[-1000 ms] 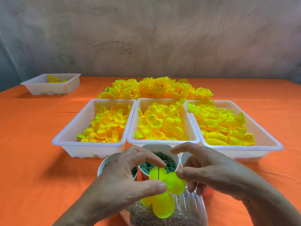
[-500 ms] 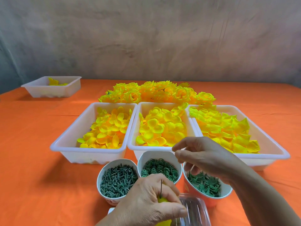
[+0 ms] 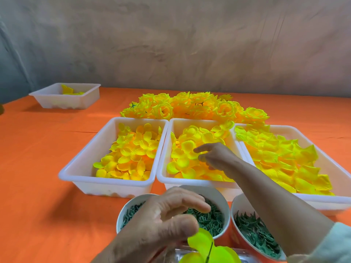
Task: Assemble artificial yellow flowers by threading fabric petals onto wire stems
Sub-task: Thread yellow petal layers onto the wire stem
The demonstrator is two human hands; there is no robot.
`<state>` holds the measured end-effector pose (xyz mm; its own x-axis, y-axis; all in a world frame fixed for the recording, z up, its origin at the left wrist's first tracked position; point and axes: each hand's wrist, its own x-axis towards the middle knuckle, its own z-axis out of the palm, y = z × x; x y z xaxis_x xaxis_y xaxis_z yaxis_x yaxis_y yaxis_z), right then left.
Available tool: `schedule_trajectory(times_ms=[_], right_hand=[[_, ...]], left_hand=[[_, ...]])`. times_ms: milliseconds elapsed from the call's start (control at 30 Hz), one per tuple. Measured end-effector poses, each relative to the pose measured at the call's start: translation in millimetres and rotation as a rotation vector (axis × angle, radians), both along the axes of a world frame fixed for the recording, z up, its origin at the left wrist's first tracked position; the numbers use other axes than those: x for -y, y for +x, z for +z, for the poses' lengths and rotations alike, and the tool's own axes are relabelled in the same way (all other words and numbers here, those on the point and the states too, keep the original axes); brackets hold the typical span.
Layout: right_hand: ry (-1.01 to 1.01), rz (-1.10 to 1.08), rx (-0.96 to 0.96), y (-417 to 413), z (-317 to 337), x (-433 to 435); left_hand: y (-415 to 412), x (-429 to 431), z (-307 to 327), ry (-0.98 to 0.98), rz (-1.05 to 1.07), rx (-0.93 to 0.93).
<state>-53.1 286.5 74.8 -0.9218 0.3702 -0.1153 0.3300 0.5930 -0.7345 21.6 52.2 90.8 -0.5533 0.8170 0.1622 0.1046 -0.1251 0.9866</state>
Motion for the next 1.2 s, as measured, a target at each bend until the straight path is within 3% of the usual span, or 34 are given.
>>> schedule_trajectory(times_ms=[100, 200, 300, 400, 567, 700, 833, 967, 1200], right_hand=[[-0.059, -0.054, -0.027, -7, -7, 2], [-0.089, -0.117, -0.172, -4, -6, 5], [-0.301, -0.154, -0.321, 5, 4, 10], [-0.431, -0.203, -0.436, 17, 16, 15], [-0.426, -0.122, -0.526, 41, 30, 25], [-0.248, -0.092, -0.601, 55, 28, 30], [0.224, -0.020, -0.761, 66, 25, 32], [0.610, 0.042, -0.888, 71, 22, 29], [0.665, 0.028, -0.881, 71, 16, 18]], left_hand=[[-18, 14, -17, -0.020, 0.197, -0.019], [-24, 6, -24, -0.025, 0.284, 0.071], [-31, 4, -25, -0.014, 0.411, 0.145], [-39, -4, -25, 0.046, 0.474, 0.299], [-47, -15, -13, 0.074, 0.490, 0.444], [-49, -26, 1, -0.019, 0.453, 0.594], [-57, -34, 14, -0.046, 0.364, 0.753], [-64, -46, 21, -0.040, 0.411, 0.761], [-77, -66, 15, -0.070, 0.458, 0.708]])
